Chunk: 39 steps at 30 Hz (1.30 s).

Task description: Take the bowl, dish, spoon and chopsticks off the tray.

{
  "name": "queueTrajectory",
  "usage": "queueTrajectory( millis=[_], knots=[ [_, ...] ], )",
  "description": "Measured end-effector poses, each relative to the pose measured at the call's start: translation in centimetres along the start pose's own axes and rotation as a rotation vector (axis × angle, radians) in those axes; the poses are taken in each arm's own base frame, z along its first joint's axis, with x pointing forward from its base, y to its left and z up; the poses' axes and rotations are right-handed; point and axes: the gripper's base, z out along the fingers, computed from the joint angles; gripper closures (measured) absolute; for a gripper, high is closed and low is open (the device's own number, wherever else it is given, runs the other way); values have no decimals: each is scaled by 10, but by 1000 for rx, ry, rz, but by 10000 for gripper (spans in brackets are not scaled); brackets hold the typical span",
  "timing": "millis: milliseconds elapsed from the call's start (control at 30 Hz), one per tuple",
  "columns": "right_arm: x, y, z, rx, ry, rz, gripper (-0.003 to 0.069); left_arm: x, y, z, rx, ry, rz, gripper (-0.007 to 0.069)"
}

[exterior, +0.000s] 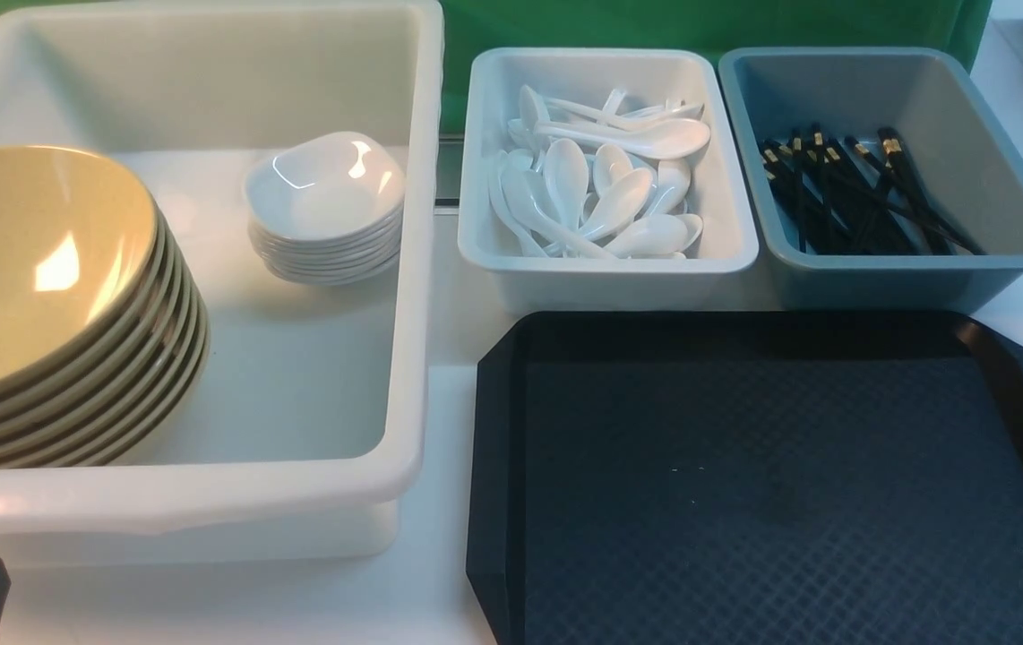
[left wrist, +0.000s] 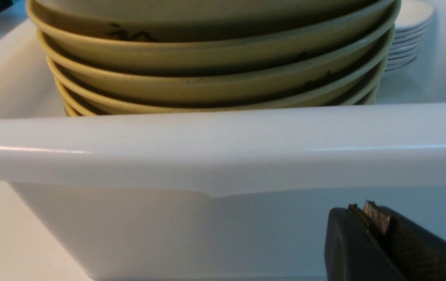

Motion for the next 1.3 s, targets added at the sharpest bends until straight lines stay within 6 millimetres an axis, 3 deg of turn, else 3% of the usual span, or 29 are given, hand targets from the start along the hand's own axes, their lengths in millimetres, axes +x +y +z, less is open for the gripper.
queueTrajectory(
  millis=[1300],
  knots=[
    [0, 0, 0, 0, 0, 0, 527, 0, 0, 0, 1, 0, -1, 636]
  ],
)
